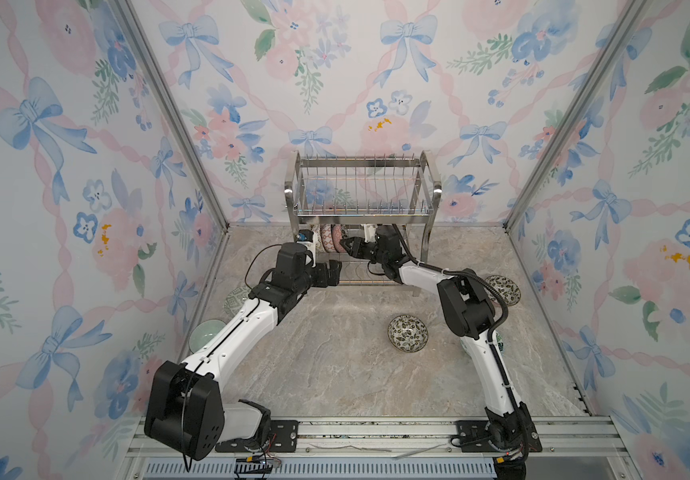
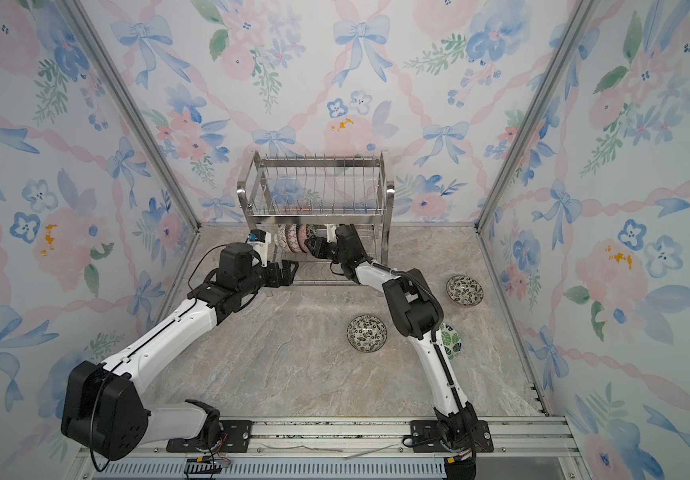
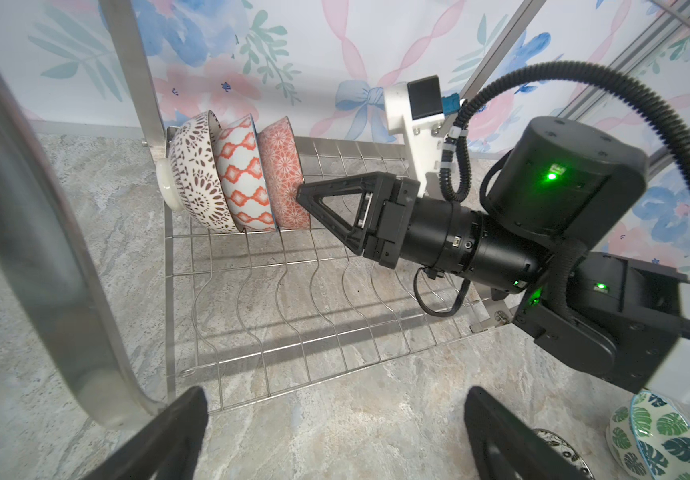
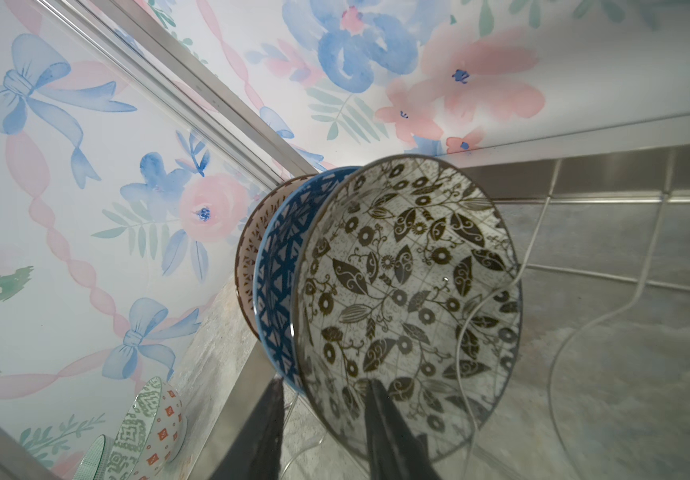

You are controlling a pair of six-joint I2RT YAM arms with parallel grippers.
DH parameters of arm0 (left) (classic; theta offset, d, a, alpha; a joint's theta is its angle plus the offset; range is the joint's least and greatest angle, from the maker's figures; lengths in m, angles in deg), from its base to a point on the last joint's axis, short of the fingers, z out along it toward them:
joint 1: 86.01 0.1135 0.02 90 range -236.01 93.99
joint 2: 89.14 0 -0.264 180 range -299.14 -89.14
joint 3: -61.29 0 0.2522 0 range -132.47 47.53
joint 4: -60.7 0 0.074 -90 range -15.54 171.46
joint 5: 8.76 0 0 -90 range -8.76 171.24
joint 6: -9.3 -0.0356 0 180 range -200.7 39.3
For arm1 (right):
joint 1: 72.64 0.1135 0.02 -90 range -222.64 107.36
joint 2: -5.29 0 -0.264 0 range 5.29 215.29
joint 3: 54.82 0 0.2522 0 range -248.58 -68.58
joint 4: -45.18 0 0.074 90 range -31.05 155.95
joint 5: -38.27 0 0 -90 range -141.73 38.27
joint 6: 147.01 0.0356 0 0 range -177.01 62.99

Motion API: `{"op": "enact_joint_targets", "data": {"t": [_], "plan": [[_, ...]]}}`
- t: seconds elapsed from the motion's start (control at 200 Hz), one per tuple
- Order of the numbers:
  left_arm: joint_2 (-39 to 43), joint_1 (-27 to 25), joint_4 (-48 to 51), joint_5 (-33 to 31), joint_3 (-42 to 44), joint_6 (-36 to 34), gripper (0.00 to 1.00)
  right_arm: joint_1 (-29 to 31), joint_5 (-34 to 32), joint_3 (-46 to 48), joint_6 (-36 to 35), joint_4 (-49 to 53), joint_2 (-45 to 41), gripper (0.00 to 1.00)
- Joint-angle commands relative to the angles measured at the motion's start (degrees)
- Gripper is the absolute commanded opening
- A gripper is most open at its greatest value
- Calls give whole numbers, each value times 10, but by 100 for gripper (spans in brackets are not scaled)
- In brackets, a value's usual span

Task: Load the bowls into the dish rack
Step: 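Open the right gripper to release the pink-rimmed bowl in the rack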

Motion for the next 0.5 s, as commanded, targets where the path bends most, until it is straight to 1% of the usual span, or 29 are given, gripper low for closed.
{"op": "enact_joint_targets", "data": {"t": [0.0, 0.32, 0.495], "plan": [[9, 8, -13, 15, 10, 7, 98, -2, -17, 25, -25, -23, -42, 37], [14, 15, -19, 28, 16, 18, 98, -2, -32, 77, -31, -32, -81, 41], [19, 18, -20, 29, 19, 21, 98, 2, -47, 112, -40, -33, -107, 45]]}}
